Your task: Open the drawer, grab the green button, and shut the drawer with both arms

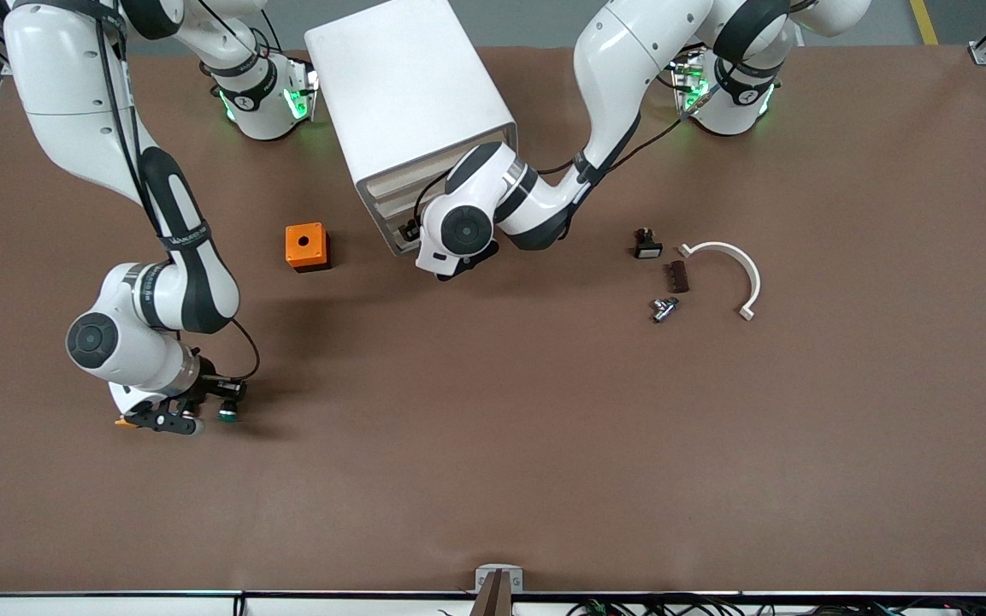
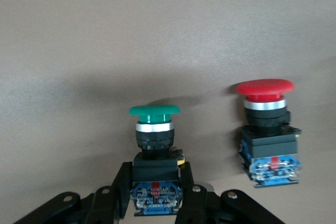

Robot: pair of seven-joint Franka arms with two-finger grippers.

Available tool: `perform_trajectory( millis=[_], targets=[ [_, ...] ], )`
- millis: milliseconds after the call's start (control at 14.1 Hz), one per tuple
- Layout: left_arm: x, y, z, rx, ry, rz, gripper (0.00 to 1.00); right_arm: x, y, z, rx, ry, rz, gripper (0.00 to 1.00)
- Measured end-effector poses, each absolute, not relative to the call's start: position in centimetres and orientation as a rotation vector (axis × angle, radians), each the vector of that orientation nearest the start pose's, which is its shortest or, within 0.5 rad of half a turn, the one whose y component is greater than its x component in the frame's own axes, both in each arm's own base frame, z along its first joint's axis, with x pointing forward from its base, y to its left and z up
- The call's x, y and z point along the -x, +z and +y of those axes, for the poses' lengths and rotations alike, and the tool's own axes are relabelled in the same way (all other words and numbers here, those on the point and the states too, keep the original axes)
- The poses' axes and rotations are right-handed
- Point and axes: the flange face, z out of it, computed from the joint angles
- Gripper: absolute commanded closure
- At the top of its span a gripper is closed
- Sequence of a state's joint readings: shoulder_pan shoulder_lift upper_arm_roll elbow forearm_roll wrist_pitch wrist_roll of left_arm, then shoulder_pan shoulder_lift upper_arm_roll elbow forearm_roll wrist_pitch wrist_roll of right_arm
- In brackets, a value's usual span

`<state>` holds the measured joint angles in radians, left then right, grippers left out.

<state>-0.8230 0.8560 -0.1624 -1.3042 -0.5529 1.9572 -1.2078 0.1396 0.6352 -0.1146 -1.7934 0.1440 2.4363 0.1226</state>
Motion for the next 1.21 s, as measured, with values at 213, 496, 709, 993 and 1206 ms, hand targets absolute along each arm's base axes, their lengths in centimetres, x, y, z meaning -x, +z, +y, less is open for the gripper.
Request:
perform_trajectory(
  millis=[213,496,709,993,1206],
  targets=[
    [-41.0,23.0,-60.6,2.986,0.998,-0.847,0.01,-65.6,19.6,3.3,3.098,-0.067,0.262,0.97],
    [-48.4,26.6,-55.9,3.037,0.948,-1.029,0.01,-65.5,19.5,4.1,3.098,-0.085,0.243,0.97],
    [-53.9,30.1,-50.7,3.074,0.810,-1.120,0.01,-65.5,19.5,4.6,3.098,-0.095,0.231,0.97],
    [-57.2,31.6,-46.8,3.082,0.639,-1.136,0.01,-65.4,19.5,4.9,3.098,-0.101,0.223,0.97],
    [-59.4,32.8,-43.8,3.078,0.576,-1.187,0.01,-65.4,19.5,5.0,3.099,-0.102,0.222,0.97]
  ],
)
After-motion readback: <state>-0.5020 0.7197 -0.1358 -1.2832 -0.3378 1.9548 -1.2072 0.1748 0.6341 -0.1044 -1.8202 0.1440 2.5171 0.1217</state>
